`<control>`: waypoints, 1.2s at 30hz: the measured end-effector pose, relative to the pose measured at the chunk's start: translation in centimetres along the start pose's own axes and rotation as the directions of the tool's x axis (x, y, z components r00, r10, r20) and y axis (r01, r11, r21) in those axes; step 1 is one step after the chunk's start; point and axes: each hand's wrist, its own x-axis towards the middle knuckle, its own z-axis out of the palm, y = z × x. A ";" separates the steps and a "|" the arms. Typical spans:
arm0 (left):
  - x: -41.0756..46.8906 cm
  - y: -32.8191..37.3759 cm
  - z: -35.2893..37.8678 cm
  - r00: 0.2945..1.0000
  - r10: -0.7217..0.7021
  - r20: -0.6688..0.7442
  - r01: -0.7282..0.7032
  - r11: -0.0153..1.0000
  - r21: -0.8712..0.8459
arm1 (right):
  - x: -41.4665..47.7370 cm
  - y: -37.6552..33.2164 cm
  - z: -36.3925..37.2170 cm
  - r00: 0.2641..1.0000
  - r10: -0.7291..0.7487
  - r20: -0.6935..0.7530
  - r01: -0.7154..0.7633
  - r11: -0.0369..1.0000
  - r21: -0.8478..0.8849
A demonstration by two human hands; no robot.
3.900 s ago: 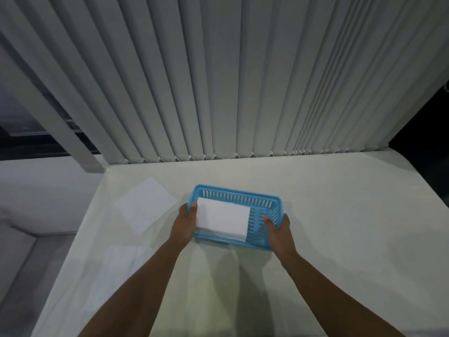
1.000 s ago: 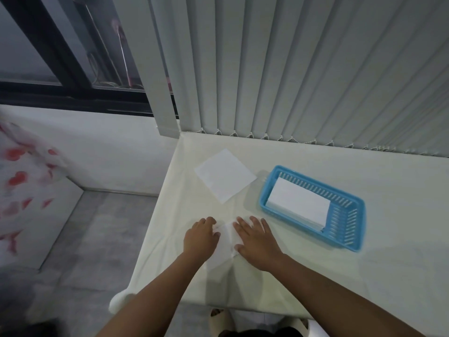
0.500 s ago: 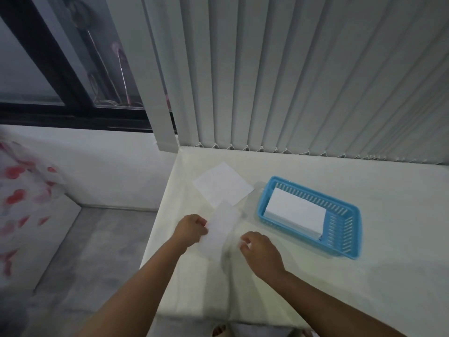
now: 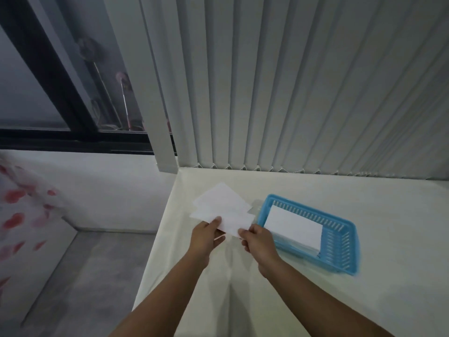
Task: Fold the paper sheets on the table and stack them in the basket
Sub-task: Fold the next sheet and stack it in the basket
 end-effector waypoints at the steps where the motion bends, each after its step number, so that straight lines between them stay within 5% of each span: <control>1: 0.3 0.3 0.3 1.000 0.001 -0.027 -0.001 1.000 0.009 | 0.1 -0.2 -0.7 1.000 -0.016 -0.010 0.016 1.000 -0.018; 9: 2.0 0.6 7.0 0.994 0.046 0.099 -0.070 0.967 0.244 | 1.1 -0.7 -10.2 0.987 -0.031 -0.156 0.034 0.999 0.016; 13: 2.9 -0.5 9.9 0.972 0.184 0.149 -0.237 0.764 0.600 | 2.6 0.0 -14.9 0.973 -0.003 -0.230 0.004 1.000 0.007; 19: 5.9 -3.1 10.2 0.968 0.215 0.128 -0.220 0.488 0.845 | 4.3 2.7 -18.9 0.945 0.063 -0.322 -0.098 0.991 -0.094; 29: 6.5 -3.8 11.0 0.965 0.225 0.133 -0.198 0.296 0.935 | 5.4 4.1 -19.5 0.944 0.112 -0.311 -0.069 0.987 0.146; 36: 7.1 -3.6 11.8 0.973 0.175 0.153 -0.194 0.250 0.949 | 5.6 4.1 -19.3 0.957 0.078 -0.280 -0.064 0.996 0.061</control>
